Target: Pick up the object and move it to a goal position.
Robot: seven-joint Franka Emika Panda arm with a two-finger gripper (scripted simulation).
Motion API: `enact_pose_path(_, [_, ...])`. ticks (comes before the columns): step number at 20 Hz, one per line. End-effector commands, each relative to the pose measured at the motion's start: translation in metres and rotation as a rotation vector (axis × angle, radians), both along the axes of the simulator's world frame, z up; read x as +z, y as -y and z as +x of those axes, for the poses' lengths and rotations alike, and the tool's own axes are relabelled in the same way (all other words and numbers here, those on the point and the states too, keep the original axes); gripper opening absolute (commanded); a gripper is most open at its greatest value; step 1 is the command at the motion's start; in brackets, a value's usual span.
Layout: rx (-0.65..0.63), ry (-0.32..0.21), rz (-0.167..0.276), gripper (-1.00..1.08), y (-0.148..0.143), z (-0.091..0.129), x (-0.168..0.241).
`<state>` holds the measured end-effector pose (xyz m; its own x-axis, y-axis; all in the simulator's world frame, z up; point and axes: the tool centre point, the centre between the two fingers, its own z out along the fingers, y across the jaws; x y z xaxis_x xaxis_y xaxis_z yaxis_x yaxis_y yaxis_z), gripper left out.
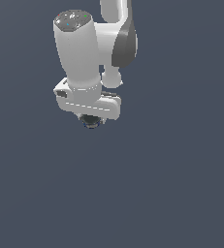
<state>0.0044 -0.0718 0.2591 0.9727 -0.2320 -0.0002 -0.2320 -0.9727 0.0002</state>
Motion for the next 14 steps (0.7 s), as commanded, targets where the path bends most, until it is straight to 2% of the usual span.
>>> enact_pose_path(1, [0.0,0.0,-0.001,-1.0,-0.002,0.001,0.029])
enact_pose_path(9, [0.0,0.0,0.0,-1.0,-0.007,0.006,0.114])
enact_pose_path(14, [0.0,0.0,0.0,-1.0,-0.009,0.01,0.153])
